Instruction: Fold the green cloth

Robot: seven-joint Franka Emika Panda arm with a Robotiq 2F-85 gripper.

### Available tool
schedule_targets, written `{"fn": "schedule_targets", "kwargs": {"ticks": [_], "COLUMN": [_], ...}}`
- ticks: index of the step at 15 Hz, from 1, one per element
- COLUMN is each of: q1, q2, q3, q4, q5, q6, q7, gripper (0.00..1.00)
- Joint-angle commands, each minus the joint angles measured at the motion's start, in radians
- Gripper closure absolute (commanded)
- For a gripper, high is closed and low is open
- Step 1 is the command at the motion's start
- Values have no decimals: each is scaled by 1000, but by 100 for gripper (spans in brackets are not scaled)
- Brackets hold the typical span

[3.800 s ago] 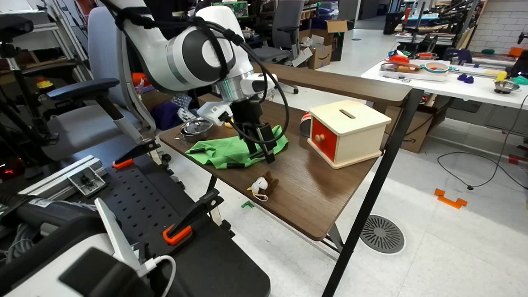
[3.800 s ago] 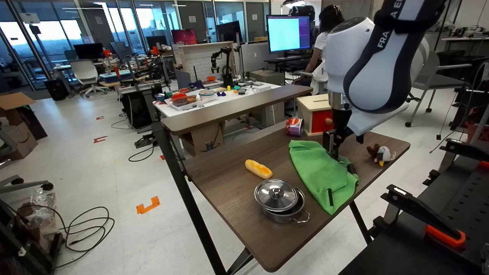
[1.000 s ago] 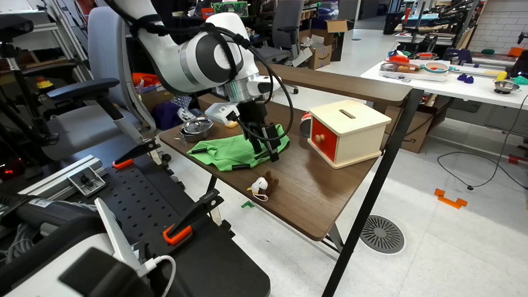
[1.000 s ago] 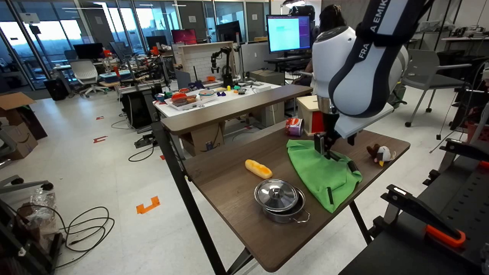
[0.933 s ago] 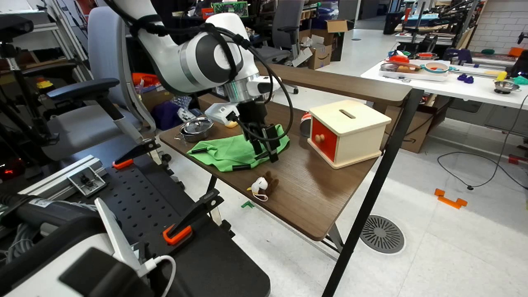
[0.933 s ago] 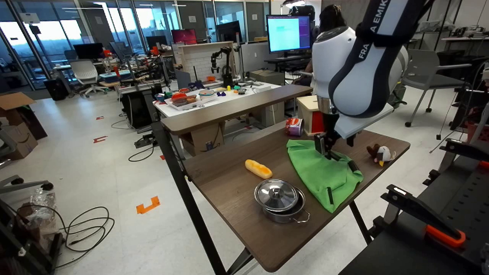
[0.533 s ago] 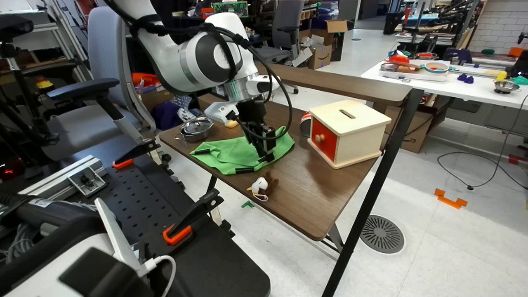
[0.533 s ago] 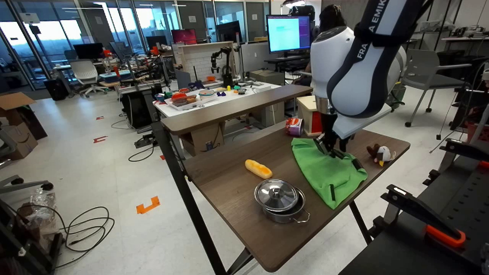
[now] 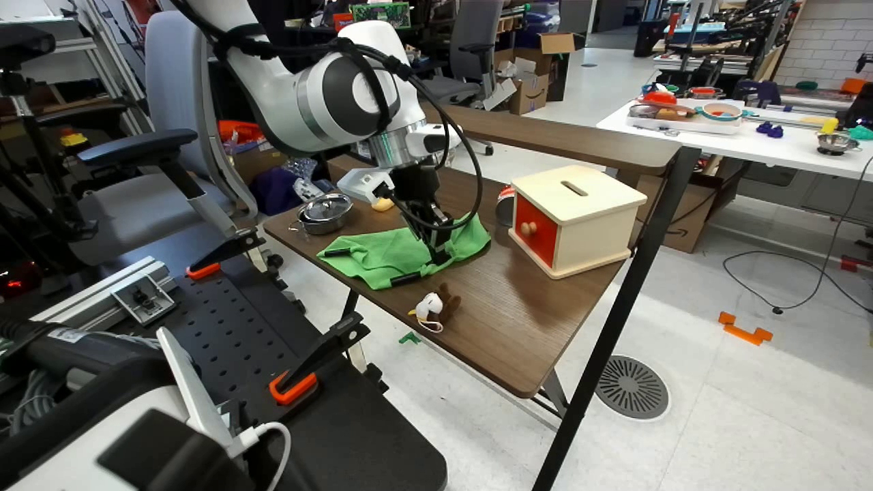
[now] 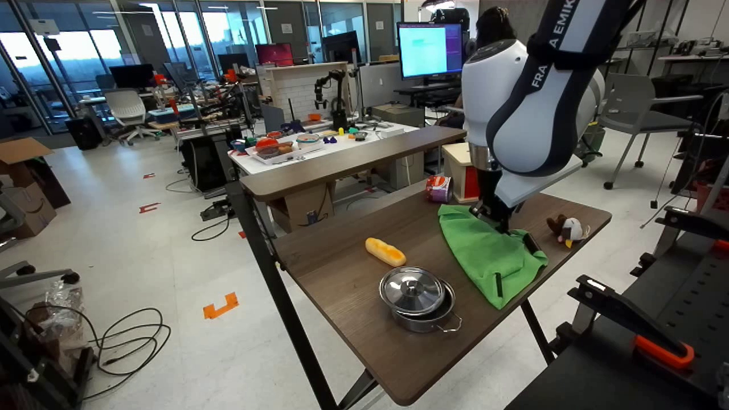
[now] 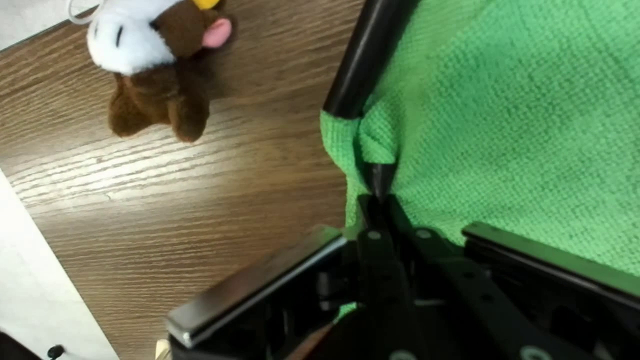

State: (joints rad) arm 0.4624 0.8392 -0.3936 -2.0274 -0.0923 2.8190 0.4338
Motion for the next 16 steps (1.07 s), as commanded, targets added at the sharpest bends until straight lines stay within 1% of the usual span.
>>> {"fn": "schedule_targets", "kwargs": {"ticks": [1, 8, 13, 16], "q1": [11, 75, 136, 150], "q2": [-10, -114, -195, -238], "q3": [-13, -70, -116, -105], "q4": [-4, -66, -71, -55], "q5": [-31, -54, -107, -117], "q6": [0, 7, -13, -36], "q7": [17, 28, 82, 125], "gripper": [99, 99, 99, 99]}}
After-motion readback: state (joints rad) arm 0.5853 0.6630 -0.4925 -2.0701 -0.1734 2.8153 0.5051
